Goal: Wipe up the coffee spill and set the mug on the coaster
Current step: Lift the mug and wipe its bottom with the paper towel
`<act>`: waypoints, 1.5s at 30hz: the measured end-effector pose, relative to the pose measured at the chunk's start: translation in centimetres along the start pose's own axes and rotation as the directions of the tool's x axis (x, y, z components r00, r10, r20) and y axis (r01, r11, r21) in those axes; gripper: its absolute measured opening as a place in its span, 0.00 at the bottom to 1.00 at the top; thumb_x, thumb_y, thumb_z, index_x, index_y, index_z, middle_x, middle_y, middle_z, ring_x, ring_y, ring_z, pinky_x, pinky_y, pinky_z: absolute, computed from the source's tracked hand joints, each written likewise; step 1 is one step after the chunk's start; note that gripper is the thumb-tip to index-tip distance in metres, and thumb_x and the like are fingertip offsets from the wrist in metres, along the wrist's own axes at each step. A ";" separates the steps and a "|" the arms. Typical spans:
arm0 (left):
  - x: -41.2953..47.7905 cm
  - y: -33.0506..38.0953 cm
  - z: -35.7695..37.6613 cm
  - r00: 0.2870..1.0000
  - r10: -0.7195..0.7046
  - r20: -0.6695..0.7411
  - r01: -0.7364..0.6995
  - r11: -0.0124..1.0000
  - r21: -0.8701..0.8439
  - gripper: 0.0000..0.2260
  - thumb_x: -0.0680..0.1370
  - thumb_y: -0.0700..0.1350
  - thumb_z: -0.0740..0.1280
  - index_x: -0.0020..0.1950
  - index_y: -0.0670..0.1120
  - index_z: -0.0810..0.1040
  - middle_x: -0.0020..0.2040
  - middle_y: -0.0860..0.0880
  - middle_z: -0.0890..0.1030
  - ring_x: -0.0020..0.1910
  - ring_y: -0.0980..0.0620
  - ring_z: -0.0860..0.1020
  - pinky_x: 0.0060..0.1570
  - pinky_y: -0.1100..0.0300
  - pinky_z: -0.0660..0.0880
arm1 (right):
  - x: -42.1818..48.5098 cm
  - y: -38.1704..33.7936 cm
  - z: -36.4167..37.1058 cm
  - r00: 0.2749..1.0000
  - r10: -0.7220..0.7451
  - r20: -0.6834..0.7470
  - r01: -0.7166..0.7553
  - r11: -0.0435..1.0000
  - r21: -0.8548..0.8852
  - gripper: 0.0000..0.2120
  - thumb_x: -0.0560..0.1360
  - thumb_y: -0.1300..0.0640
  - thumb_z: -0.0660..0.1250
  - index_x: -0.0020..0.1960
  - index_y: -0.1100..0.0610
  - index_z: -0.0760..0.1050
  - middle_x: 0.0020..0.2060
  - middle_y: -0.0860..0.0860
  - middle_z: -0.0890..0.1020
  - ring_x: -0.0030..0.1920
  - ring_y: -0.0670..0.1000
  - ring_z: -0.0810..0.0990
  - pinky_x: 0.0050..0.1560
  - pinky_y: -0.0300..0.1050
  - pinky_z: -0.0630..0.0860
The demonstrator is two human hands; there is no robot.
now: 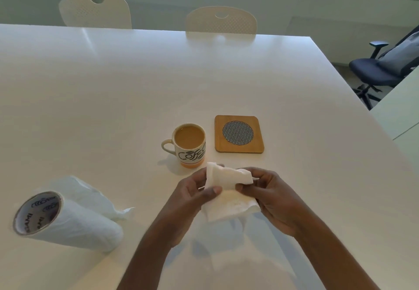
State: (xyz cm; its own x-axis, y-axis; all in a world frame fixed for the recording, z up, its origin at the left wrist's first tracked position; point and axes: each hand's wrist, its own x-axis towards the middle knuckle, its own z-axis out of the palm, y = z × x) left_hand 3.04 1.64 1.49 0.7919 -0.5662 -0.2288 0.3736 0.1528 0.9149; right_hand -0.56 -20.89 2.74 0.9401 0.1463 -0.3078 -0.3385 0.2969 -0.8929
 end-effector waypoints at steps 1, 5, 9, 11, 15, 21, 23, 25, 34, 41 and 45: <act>0.1 -0.1 -0.4 1.000 -0.007 0.006 0.007 0.999 0.034 0.25 0.75 0.53 0.79 0.71 0.55 0.81 0.66 0.45 0.85 0.66 0.44 0.83 0.62 0.48 0.82 | 0.1 -0.2 0.0 1.000 -0.005 0.017 0.006 0.999 -0.033 0.15 0.77 0.65 0.74 0.63 0.60 0.85 0.57 0.62 0.88 0.56 0.58 0.88 0.51 0.50 0.85; 0.3 -0.6 -1.4 0.999 0.033 -0.020 -0.031 0.994 0.102 0.19 0.76 0.43 0.79 0.67 0.48 0.84 0.63 0.43 0.86 0.63 0.44 0.84 0.62 0.47 0.82 | 0.4 -1.0 -0.2 0.996 -0.066 0.053 0.075 0.980 -0.185 0.11 0.78 0.64 0.74 0.58 0.59 0.88 0.54 0.58 0.89 0.54 0.55 0.88 0.51 0.46 0.84; 0.8 -0.4 -1.1 0.973 0.146 -0.179 -0.123 0.984 0.131 0.15 0.71 0.47 0.82 0.56 0.47 0.88 0.54 0.43 0.88 0.54 0.46 0.85 0.56 0.51 0.83 | 0.7 -1.7 -1.0 0.985 -0.057 0.163 0.090 0.974 -0.207 0.14 0.81 0.62 0.66 0.59 0.63 0.88 0.64 0.57 0.86 0.65 0.59 0.82 0.59 0.47 0.81; 1.0 -0.2 -0.8 0.957 0.195 -0.215 -0.170 0.977 0.131 0.15 0.69 0.47 0.82 0.54 0.47 0.89 0.52 0.42 0.88 0.52 0.46 0.85 0.54 0.53 0.84 | 0.5 -2.2 -1.1 0.980 -0.030 0.195 0.061 0.986 -0.156 0.20 0.80 0.54 0.63 0.58 0.65 0.87 0.68 0.56 0.84 0.68 0.59 0.81 0.63 0.49 0.80; 1.3 -0.3 -0.5 0.934 0.213 -0.286 -0.186 0.975 0.118 0.13 0.75 0.42 0.75 0.58 0.51 0.88 0.56 0.45 0.88 0.58 0.45 0.86 0.58 0.53 0.84 | 0.7 -2.4 -0.5 0.982 -0.174 0.070 0.186 0.854 -0.486 0.03 0.75 0.59 0.80 0.48 0.55 0.90 0.62 0.45 0.86 0.60 0.52 0.86 0.55 0.45 0.85; 1.0 0.0 0.6 0.958 0.170 -0.229 -0.127 0.973 0.194 0.21 0.71 0.58 0.80 0.64 0.63 0.84 0.60 0.56 0.87 0.61 0.53 0.85 0.53 0.61 0.84 | 0.8 -2.3 0.1 0.928 -0.373 0.004 0.288 0.710 -0.642 0.24 0.70 0.62 0.84 0.62 0.45 0.83 0.60 0.42 0.81 0.54 0.53 0.85 0.52 0.47 0.86; 1.2 -0.1 1.0 0.947 0.203 -0.249 -0.145 0.962 0.232 0.21 0.69 0.52 0.83 0.60 0.65 0.85 0.57 0.56 0.88 0.59 0.53 0.86 0.53 0.62 0.83 | 0.8 -2.4 0.1 0.928 -0.370 0.046 0.301 0.671 -0.678 0.26 0.71 0.61 0.84 0.66 0.44 0.83 0.63 0.39 0.82 0.58 0.50 0.85 0.55 0.44 0.85; 1.2 0.0 1.2 0.941 0.243 -0.237 -0.175 0.945 0.277 0.19 0.69 0.52 0.81 0.58 0.65 0.85 0.55 0.56 0.89 0.57 0.53 0.87 0.56 0.60 0.84 | 0.8 -2.5 -0.1 0.944 -0.307 0.120 0.301 0.650 -0.698 0.26 0.73 0.58 0.82 0.69 0.43 0.82 0.67 0.36 0.83 0.66 0.45 0.82 0.61 0.39 0.82; 1.6 1.4 -1.4 0.380 0.818 -0.432 -0.127 0.508 0.852 0.10 0.84 0.44 0.66 0.65 0.44 0.79 0.61 0.51 0.81 0.56 0.47 0.79 0.53 0.58 0.75 | 2.4 -0.6 0.6 0.901 -0.325 -0.289 0.215 0.910 -0.354 0.19 0.80 0.63 0.75 0.62 0.40 0.87 0.55 0.40 0.90 0.57 0.40 0.87 0.53 0.32 0.80; 5.3 2.1 -6.7 0.596 0.581 -0.554 0.044 0.665 0.745 0.14 0.88 0.52 0.58 0.62 0.48 0.79 0.56 0.58 0.81 0.56 0.50 0.74 0.65 0.36 0.72 | 4.7 0.9 1.2 0.803 -0.379 -0.460 0.175 0.888 -0.425 0.22 0.78 0.66 0.74 0.64 0.43 0.86 0.52 0.39 0.90 0.52 0.43 0.88 0.48 0.36 0.84; 6.3 1.6 -8.0 0.671 0.534 -0.513 0.002 0.692 0.722 0.15 0.86 0.57 0.54 0.51 0.52 0.76 0.47 0.59 0.80 0.53 0.46 0.77 0.61 0.37 0.74 | 5.5 1.1 1.1 0.727 -0.467 -0.503 0.157 0.827 -0.540 0.15 0.75 0.63 0.76 0.52 0.45 0.79 0.40 0.45 0.88 0.37 0.44 0.84 0.36 0.41 0.80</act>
State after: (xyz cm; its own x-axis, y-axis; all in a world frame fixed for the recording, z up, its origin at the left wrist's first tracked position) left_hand 12.47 4.82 -1.10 0.9793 0.1173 0.1647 -0.0891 -0.4804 0.8725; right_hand 4.23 -18.68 0.45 0.8614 -0.5071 0.0282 -0.1107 -0.2416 -0.9640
